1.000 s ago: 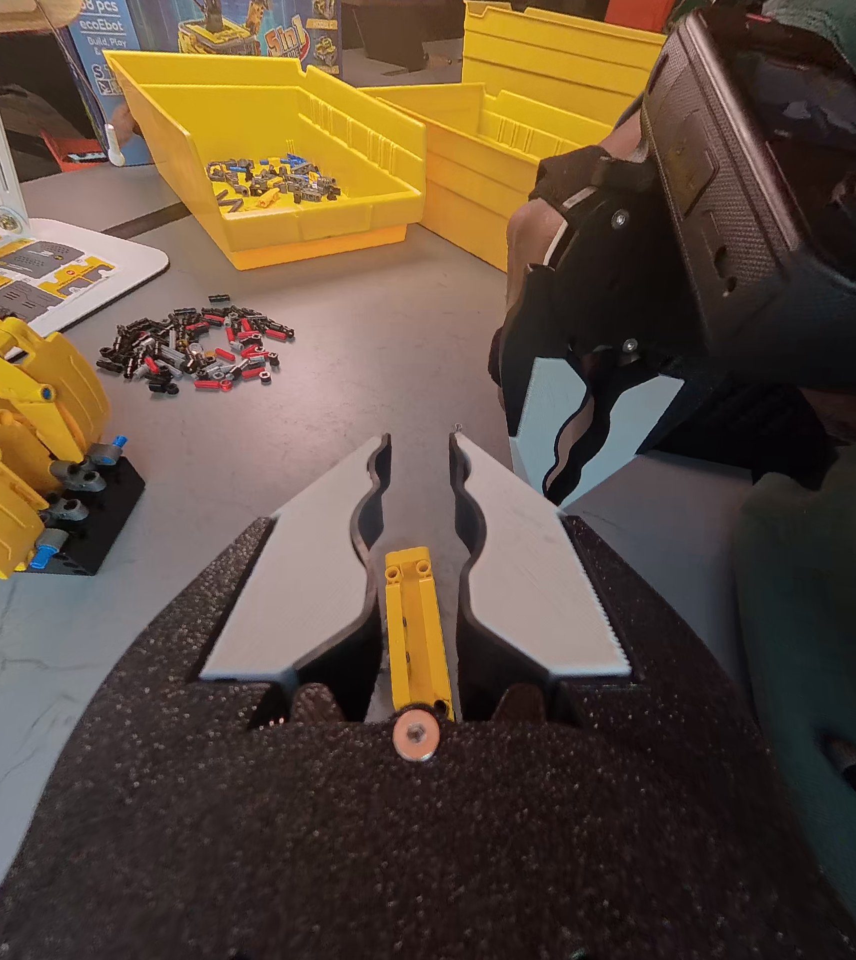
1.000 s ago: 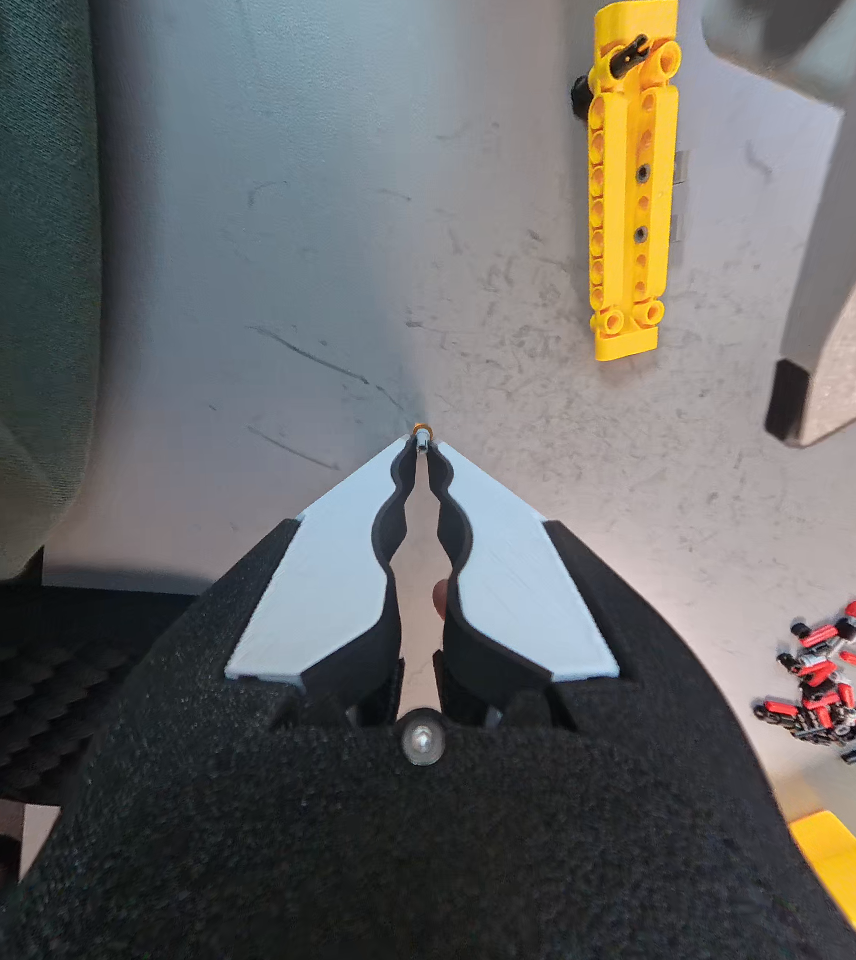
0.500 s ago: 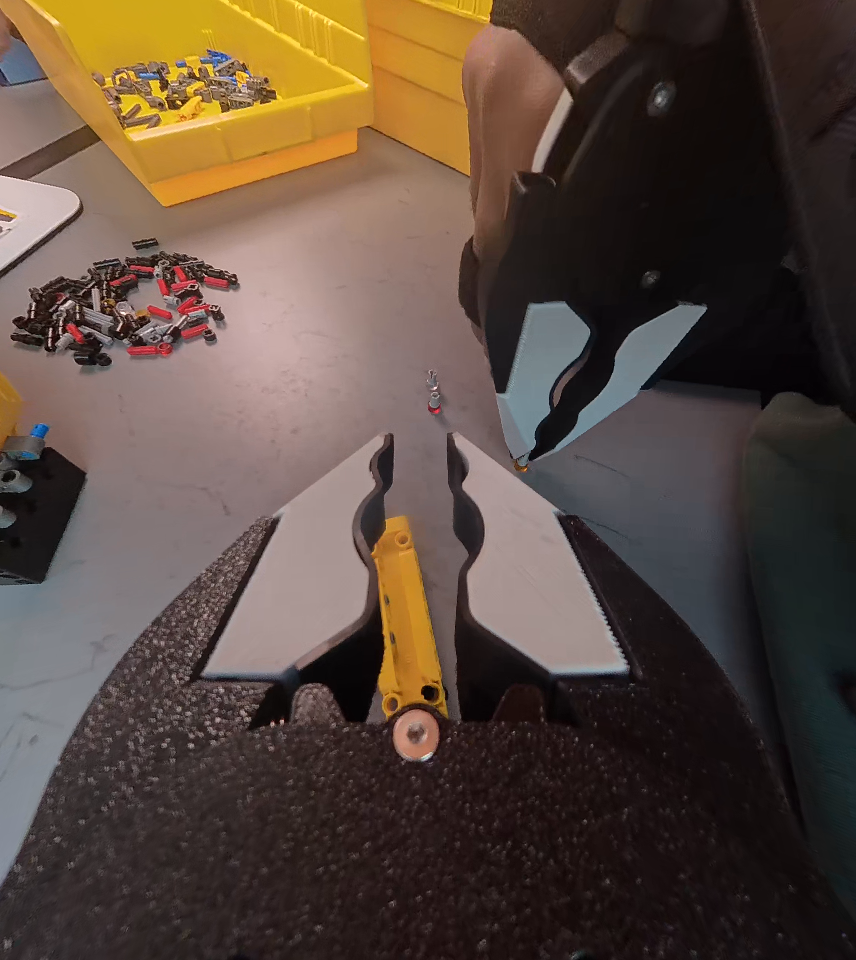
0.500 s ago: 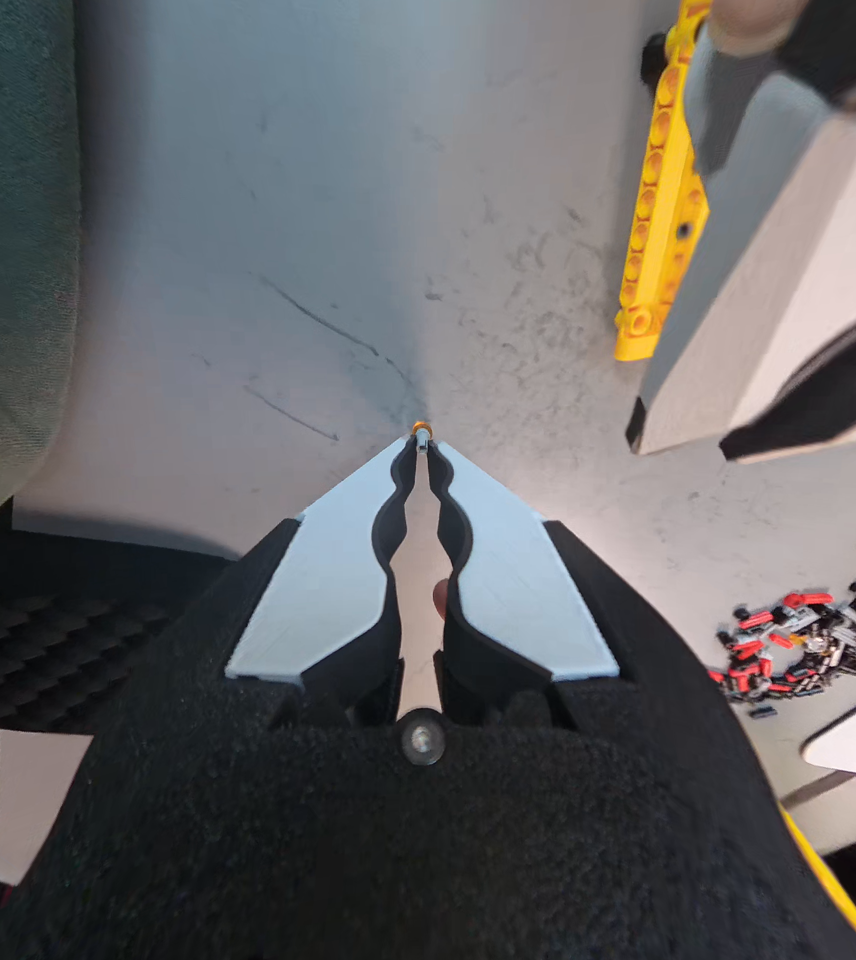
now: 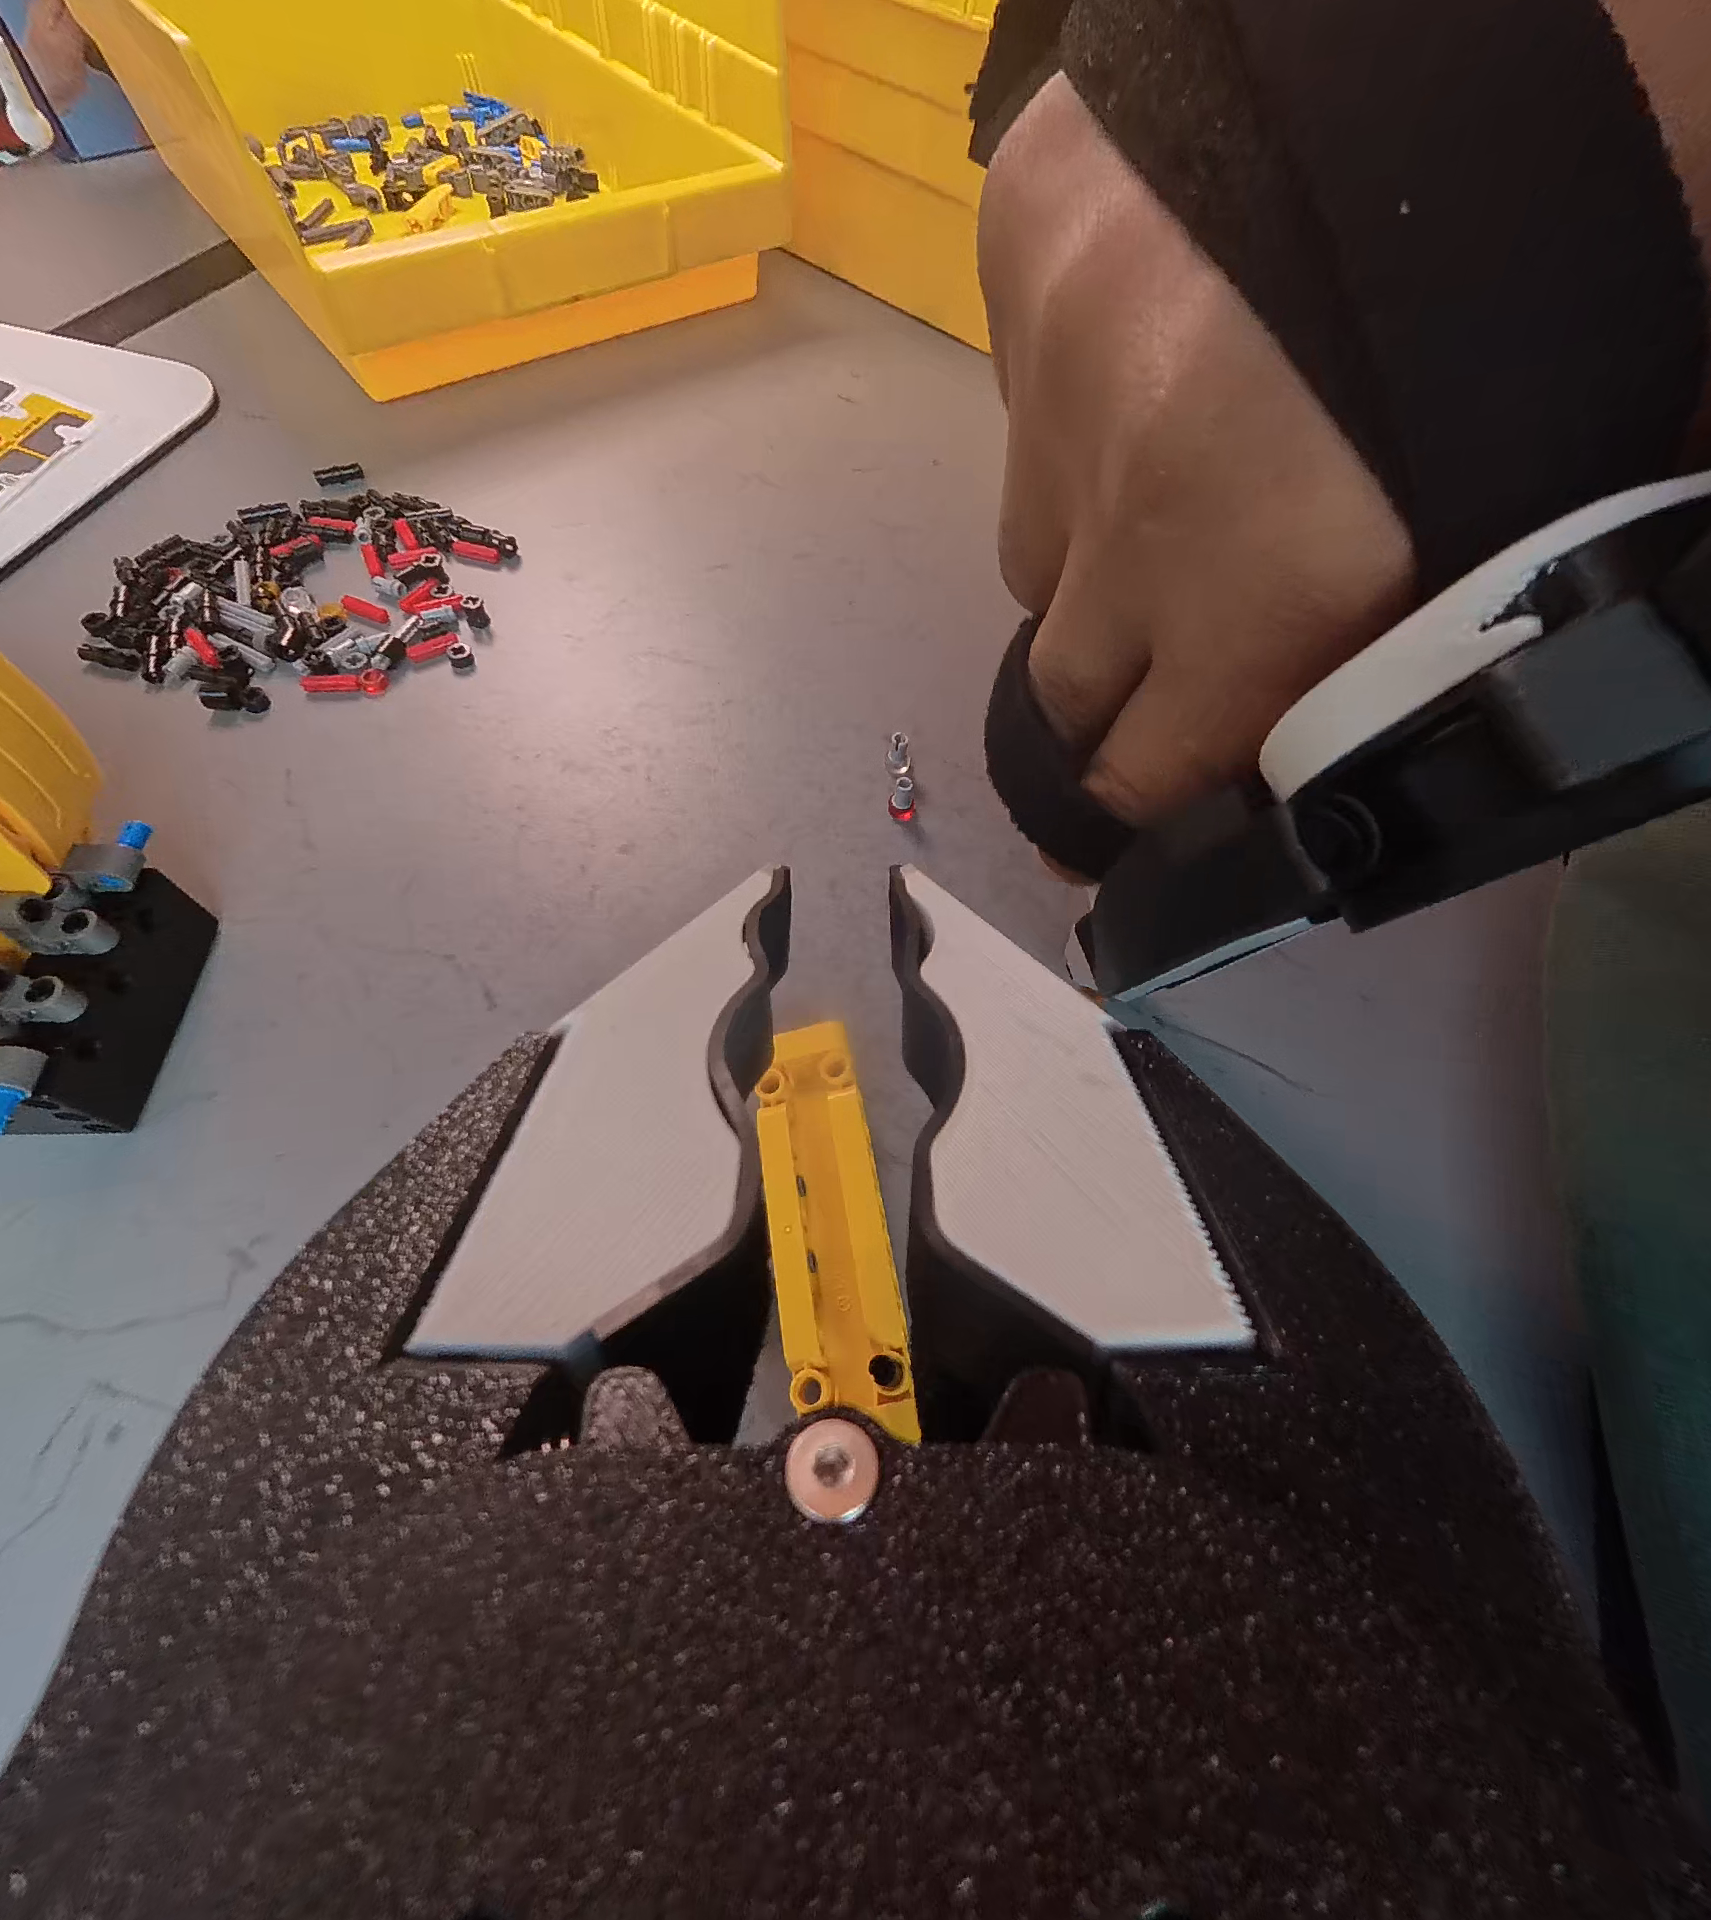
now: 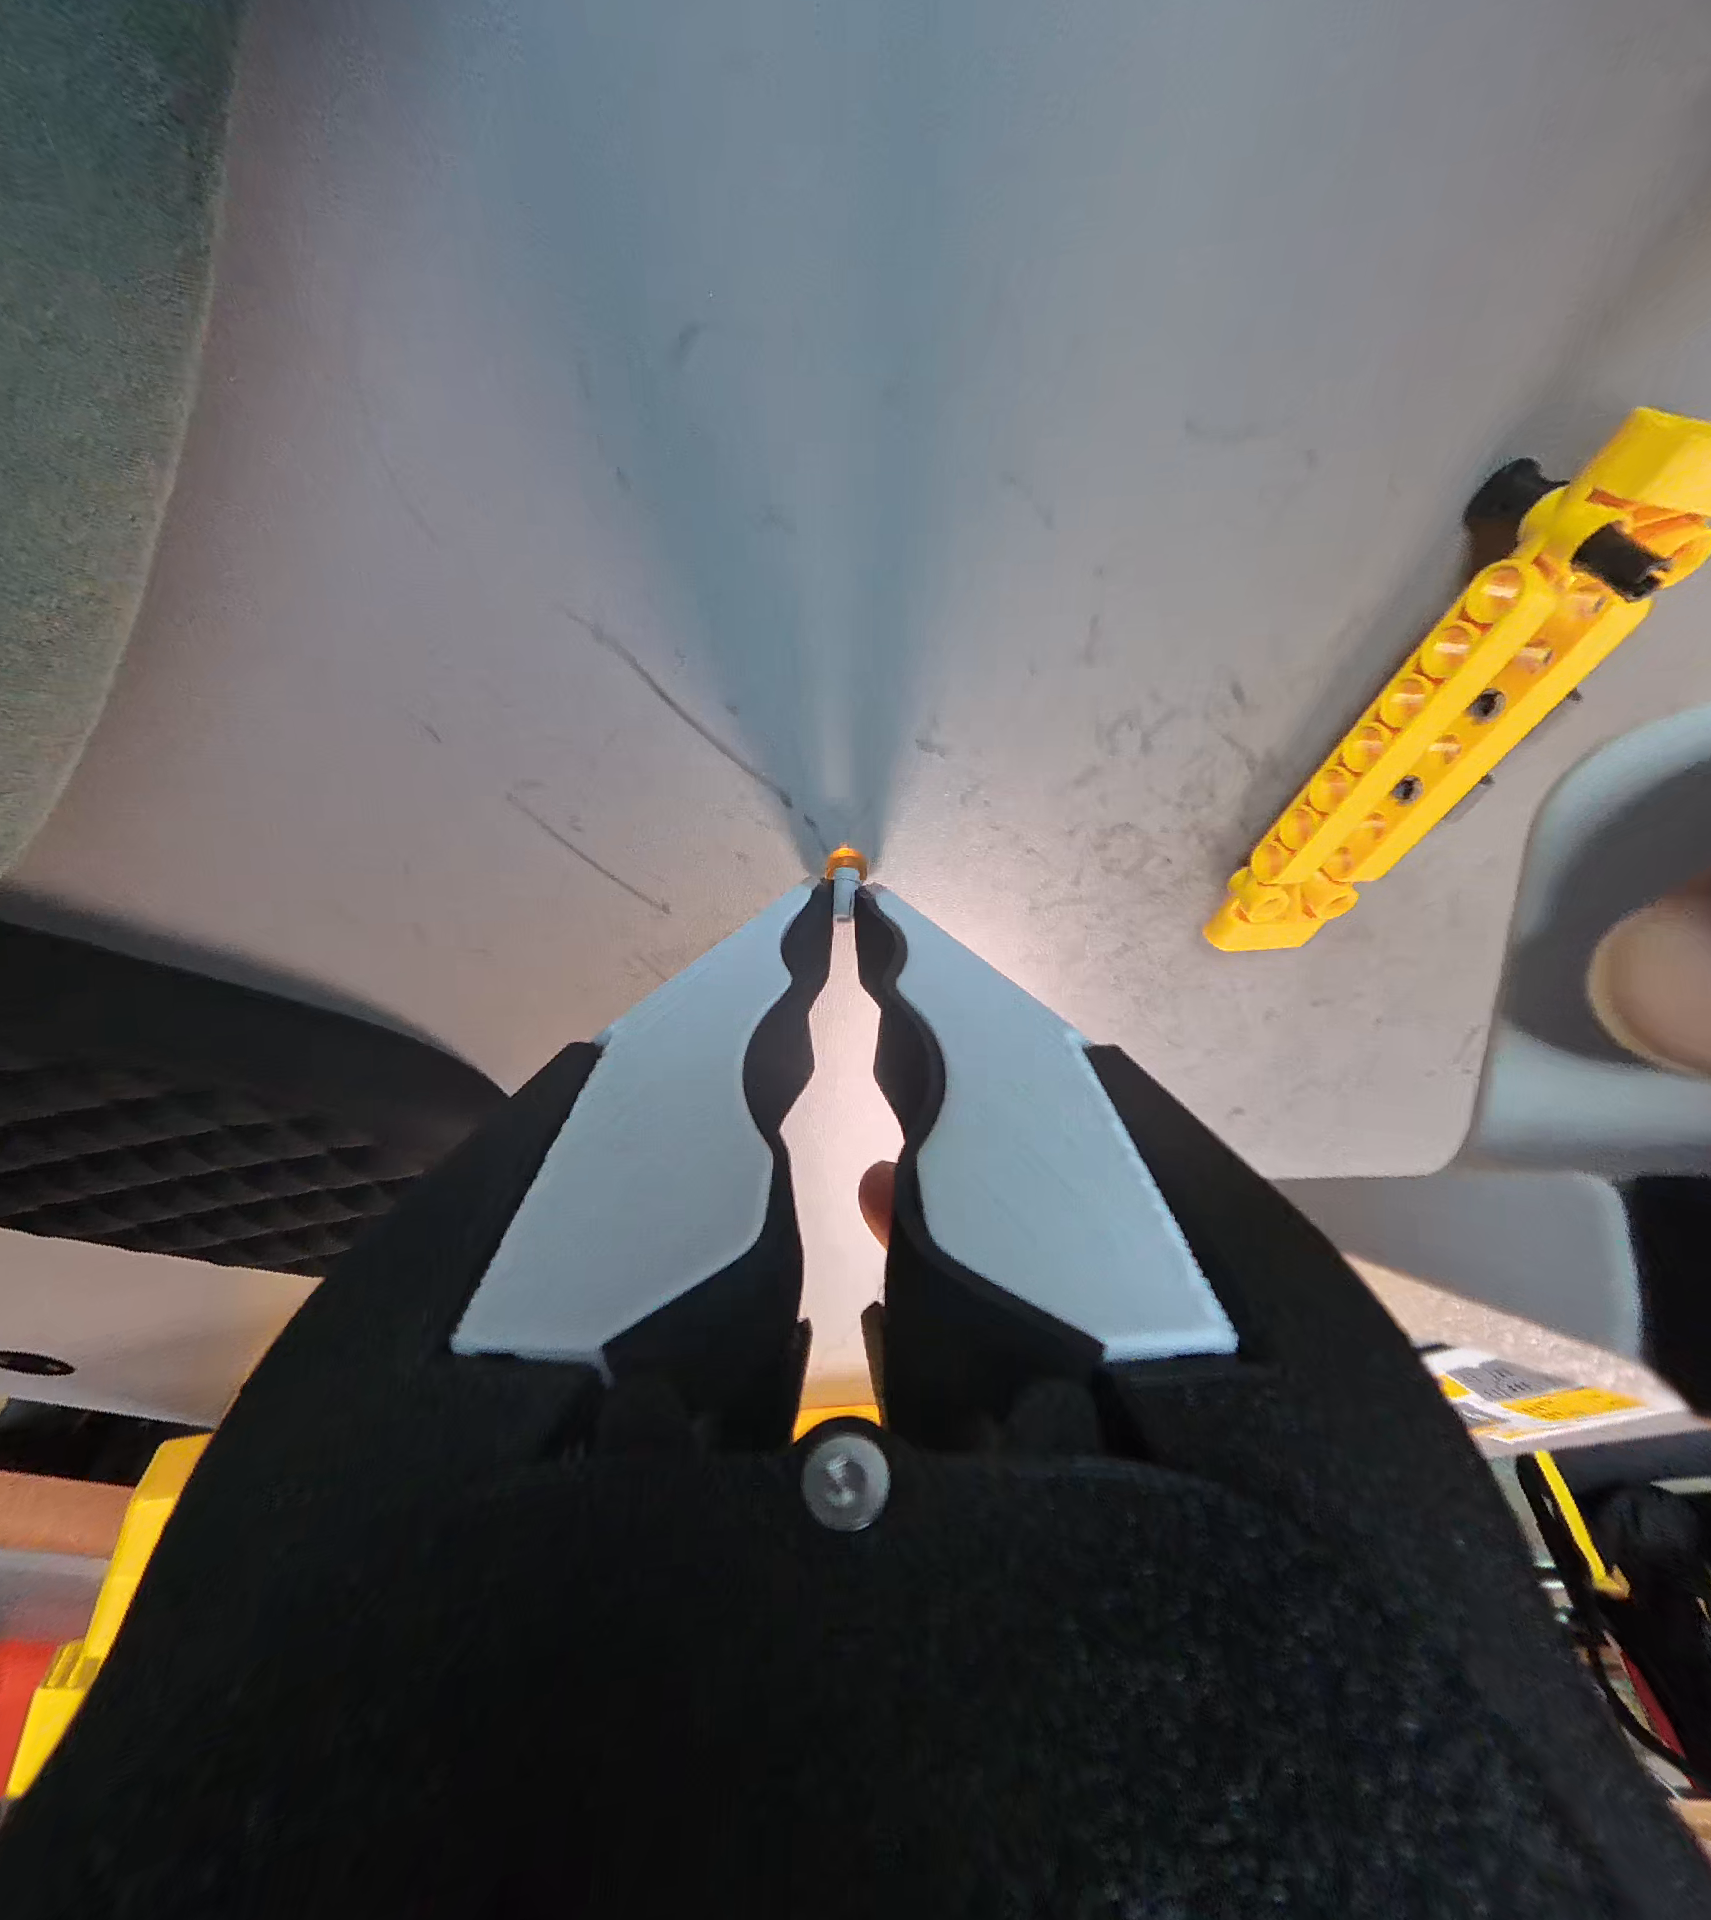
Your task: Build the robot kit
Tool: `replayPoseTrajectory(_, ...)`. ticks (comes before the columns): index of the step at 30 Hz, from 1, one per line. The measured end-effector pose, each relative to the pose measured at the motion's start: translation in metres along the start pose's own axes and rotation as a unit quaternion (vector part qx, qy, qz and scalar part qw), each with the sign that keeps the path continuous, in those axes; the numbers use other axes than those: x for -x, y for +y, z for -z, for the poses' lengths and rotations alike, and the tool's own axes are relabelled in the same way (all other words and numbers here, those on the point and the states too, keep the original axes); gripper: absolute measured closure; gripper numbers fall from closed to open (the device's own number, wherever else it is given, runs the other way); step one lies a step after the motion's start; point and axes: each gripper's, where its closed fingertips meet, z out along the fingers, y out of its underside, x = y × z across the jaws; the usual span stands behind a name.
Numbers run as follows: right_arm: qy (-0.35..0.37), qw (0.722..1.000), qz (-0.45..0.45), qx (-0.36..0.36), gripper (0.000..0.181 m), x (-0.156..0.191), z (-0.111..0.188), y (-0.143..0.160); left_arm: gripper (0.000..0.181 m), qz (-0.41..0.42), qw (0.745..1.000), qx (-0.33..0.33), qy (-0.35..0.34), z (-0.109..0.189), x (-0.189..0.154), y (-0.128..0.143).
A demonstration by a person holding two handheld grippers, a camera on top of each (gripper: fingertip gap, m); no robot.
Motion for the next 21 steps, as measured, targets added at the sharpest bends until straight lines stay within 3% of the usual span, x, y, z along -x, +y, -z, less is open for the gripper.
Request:
replayPoseTrajectory(14, -0.02, 0.998, -0.052, -0.013, 0.18, 0.001, -0.003, -0.002, 0.164, 0.001, 1.0, 0.01, 0.006, -0.005, 0.0, 0.006)
replayPoseTrajectory(21, -0.013, 0.974, -0.153, -0.166, 0.178, 0.002, -0.002, 0.008, 0.163, -0.011, 1.0, 0.016, 0.014, -0.009, -0.003, 0.009)
